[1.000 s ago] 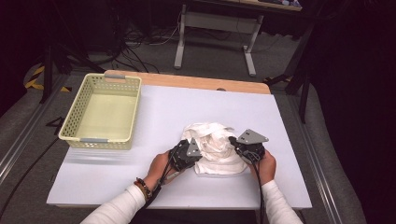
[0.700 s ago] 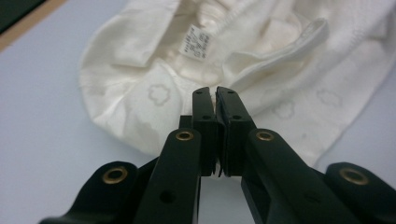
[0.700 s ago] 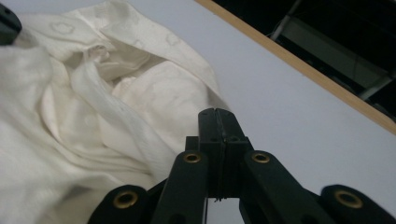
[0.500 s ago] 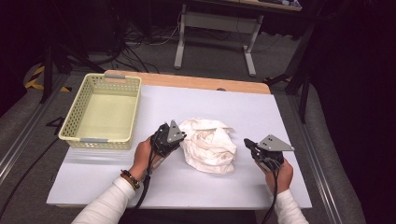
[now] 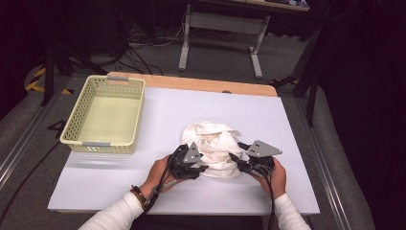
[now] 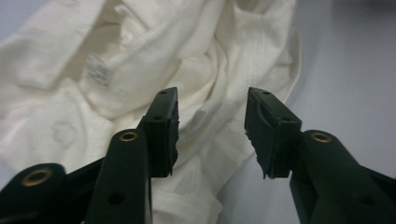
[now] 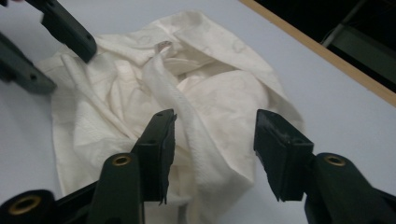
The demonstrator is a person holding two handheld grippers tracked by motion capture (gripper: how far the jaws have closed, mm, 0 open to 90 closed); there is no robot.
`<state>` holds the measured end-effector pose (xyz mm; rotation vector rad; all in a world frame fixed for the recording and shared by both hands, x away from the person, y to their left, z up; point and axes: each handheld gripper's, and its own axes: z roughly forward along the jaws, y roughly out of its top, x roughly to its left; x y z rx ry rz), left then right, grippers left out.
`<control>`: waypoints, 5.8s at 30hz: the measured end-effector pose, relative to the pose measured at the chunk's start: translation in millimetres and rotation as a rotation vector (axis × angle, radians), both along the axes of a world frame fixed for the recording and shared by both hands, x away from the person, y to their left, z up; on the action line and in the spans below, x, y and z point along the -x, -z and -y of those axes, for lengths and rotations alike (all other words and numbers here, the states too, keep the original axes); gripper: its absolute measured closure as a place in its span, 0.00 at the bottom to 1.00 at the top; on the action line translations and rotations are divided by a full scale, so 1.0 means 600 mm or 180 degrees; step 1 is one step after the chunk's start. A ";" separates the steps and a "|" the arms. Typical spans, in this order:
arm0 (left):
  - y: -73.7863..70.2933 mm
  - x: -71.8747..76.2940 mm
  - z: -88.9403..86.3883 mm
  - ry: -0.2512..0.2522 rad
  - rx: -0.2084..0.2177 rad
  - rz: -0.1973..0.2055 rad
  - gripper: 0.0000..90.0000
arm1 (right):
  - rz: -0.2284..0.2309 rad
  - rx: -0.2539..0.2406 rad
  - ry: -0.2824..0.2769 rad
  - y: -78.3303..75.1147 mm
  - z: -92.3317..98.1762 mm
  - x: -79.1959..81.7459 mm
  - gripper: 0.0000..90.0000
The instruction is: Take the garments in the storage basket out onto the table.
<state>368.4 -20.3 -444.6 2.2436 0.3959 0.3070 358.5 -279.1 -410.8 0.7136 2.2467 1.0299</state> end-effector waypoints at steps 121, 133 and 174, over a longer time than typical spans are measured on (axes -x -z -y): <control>-0.039 0.004 -0.128 -0.0508 0.0041 0.0492 0.79 | -0.0037 -0.0269 0.1303 0.007 0.154 -0.027 0.66; -0.005 -0.079 -0.077 -0.0984 0.0051 0.0189 0.58 | -0.0241 -0.0036 0.0317 0.010 0.063 -0.074 0.54; -0.009 -0.061 -0.114 -0.0921 0.0137 0.0150 0.96 | -0.0172 -0.0059 0.1035 0.029 0.090 -0.123 1.00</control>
